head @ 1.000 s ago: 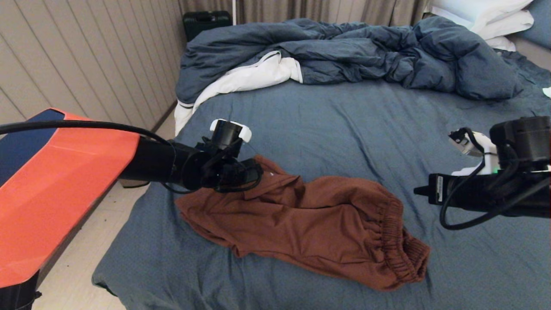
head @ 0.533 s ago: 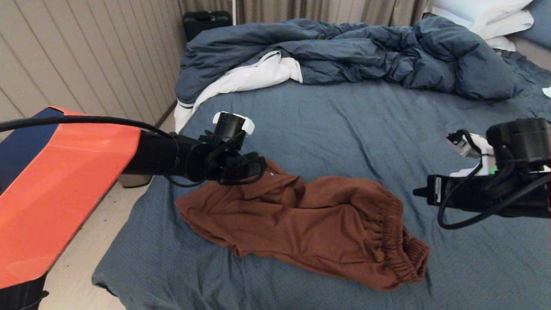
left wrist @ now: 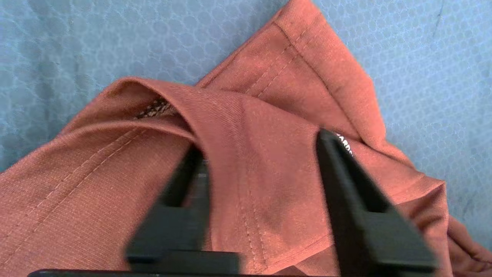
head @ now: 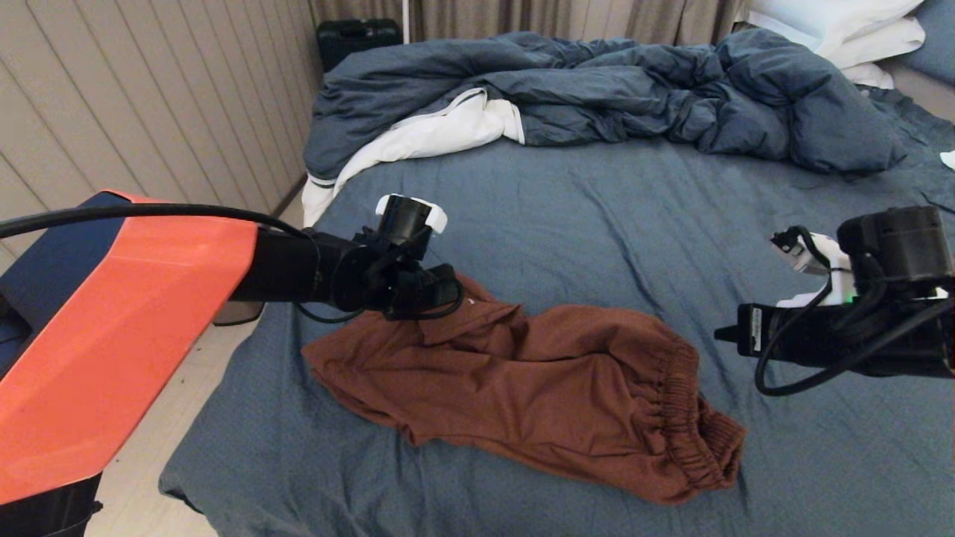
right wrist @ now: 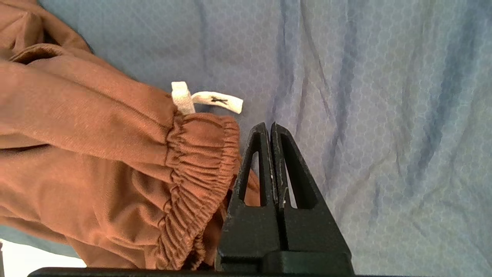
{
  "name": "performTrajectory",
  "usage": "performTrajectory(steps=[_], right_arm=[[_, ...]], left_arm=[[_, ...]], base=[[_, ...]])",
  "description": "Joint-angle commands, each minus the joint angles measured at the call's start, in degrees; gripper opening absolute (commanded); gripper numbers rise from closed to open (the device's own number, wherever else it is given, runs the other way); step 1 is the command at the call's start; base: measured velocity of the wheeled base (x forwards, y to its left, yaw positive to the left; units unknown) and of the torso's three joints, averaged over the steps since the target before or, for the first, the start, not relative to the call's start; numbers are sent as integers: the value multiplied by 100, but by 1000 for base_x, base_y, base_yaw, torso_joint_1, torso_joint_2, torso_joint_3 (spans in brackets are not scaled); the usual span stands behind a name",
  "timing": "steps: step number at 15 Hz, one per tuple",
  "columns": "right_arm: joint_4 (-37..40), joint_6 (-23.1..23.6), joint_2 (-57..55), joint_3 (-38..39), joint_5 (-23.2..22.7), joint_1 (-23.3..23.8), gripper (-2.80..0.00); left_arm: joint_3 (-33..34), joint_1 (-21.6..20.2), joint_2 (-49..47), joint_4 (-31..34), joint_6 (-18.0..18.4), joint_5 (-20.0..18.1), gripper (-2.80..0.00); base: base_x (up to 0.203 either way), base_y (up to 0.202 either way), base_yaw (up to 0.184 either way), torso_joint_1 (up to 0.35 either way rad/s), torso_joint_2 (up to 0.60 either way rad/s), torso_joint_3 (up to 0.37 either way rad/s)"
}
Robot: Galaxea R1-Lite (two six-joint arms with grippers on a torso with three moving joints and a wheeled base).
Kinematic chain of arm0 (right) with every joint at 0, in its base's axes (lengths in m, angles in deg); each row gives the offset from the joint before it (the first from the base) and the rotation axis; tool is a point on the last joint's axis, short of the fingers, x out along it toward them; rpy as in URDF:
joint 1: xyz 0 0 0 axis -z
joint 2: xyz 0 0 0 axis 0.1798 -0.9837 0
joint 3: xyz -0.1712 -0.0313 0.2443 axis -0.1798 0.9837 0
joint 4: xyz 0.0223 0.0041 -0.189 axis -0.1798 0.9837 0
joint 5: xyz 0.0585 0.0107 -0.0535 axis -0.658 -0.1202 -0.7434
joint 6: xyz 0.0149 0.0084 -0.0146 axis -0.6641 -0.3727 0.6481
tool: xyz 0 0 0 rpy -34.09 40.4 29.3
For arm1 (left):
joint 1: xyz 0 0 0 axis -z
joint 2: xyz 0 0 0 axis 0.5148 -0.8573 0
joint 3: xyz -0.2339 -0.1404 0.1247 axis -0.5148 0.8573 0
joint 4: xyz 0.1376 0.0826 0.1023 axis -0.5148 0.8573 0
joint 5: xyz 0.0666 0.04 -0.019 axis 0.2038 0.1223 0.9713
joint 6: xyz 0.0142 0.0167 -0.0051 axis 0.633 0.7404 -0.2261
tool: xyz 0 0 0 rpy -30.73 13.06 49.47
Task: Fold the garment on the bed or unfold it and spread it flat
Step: Unford the brown shorts
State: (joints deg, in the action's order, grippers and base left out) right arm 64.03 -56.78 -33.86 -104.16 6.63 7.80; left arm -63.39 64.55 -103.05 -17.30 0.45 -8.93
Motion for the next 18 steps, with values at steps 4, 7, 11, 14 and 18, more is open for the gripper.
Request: performTrajectory(steps=[4, 7, 11, 14, 18], right_arm=[[-2, 12, 50, 6, -5, -34, -280], [-2, -5, 103, 35, 33, -163, -280], [-3, 3, 131, 59, 46, -461, -280], [-10, 4, -26, 15, 47, -517, -280], [-398, 8, -33, 74, 416, -518, 0]], left_arm=[[-18, -35, -52, 12, -37, 7, -280], [-27, -26, -15, 29, -46, 7, -280], [-27, -26, 27, 150, -37, 16, -280], [-7, -35, 36, 170, -37, 16, -280], [-27, -35, 36, 170, -37, 16, -280]], base=[[0, 0, 0, 0, 0, 0], [0, 0, 0, 0, 0, 0], [0, 0, 0, 0, 0, 0], [0, 0, 0, 0, 0, 0], [0, 0, 0, 0, 0, 0]])
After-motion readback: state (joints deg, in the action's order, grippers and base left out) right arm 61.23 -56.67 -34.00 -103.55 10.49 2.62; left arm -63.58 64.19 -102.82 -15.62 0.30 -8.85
